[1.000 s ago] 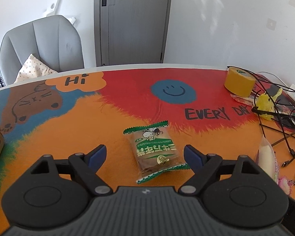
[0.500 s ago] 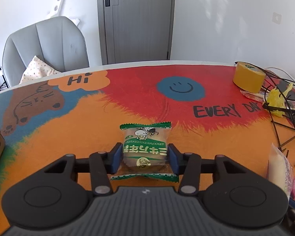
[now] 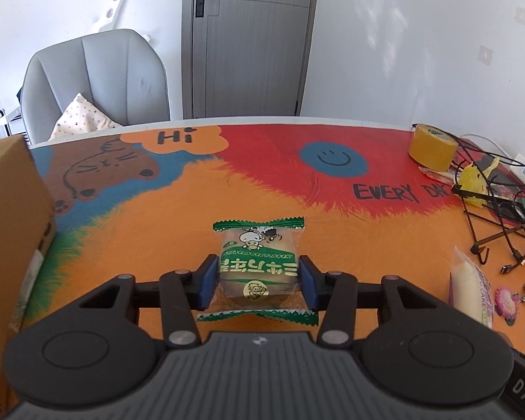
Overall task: Organize snacks
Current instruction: 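Carry both packs into the cardboard box and open both tools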
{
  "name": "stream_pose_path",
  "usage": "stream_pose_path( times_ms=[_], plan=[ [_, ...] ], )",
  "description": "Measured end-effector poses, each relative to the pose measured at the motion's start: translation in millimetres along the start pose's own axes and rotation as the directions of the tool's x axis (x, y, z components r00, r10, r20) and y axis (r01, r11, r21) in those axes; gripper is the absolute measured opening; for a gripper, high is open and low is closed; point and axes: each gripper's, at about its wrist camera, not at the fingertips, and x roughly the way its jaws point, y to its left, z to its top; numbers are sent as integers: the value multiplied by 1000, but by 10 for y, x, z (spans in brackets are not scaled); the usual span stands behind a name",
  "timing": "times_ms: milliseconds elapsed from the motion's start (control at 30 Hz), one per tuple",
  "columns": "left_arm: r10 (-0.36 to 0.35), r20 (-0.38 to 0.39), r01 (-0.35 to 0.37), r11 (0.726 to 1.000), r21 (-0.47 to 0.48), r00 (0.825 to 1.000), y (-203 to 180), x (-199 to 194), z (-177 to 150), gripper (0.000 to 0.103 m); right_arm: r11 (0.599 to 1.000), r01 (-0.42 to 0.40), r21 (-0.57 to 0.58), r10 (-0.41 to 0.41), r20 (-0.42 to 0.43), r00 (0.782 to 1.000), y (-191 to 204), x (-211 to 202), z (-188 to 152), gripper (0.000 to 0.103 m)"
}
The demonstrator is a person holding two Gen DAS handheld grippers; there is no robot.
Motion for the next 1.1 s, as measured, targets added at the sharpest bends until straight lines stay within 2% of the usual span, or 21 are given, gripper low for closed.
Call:
stream_pose_path(
  times_ms=[667, 1100],
  plan=[
    [-32, 142, 39, 998, -48, 989, 566, -922, -140, 47, 999, -22, -26, 25, 108, 994, 352, -531, -158, 32],
    [-24, 239, 48, 994, -95, 971, 950, -1436, -93, 47, 991, -98, -95, 112, 156, 981, 766, -815, -142, 32]
  ],
)
